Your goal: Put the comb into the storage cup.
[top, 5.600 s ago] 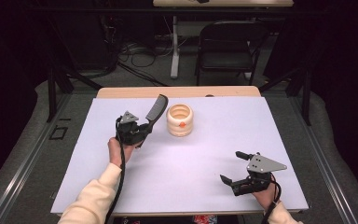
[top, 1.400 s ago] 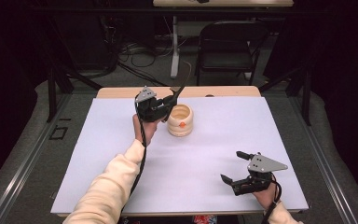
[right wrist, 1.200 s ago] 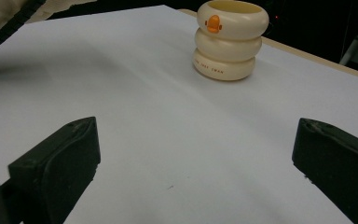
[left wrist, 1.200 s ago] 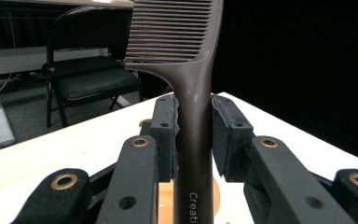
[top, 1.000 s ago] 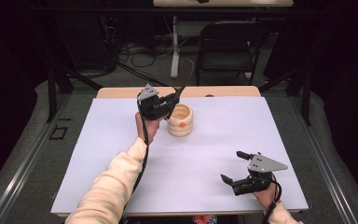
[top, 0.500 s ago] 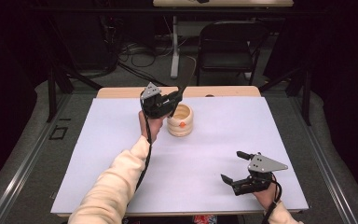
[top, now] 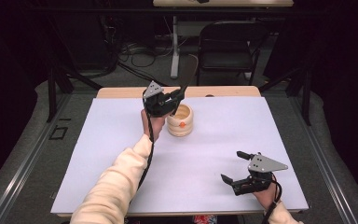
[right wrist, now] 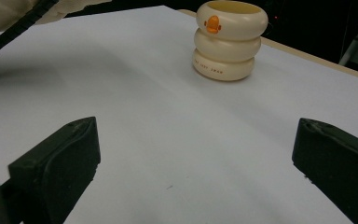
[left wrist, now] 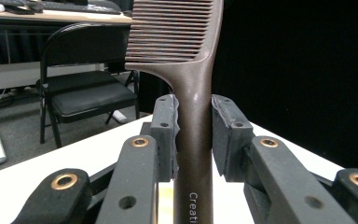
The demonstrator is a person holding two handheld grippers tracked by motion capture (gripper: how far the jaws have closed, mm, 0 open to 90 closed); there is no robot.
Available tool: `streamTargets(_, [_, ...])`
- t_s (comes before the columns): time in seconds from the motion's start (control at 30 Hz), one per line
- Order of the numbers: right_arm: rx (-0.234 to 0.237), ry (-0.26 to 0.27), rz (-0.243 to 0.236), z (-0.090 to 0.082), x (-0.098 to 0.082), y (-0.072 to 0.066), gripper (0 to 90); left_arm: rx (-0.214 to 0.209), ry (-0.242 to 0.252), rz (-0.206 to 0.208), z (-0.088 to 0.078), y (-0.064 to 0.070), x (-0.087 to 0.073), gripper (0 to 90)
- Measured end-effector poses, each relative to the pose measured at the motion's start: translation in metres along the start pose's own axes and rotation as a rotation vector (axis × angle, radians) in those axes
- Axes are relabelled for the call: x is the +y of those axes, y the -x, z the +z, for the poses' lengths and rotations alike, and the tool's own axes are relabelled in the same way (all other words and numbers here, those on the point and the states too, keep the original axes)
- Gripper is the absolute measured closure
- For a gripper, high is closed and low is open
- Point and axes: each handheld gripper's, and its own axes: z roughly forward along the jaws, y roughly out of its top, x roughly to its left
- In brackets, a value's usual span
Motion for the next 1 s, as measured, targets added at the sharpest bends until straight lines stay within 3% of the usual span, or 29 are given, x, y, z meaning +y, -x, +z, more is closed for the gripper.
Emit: streamTargets(1.0, [0.001, 0.002, 0.003, -0.001, 0.000, 0.000, 0.4, -0.012, 0.036, 0.026, 0.018, 0.004, 0.001, 72.0])
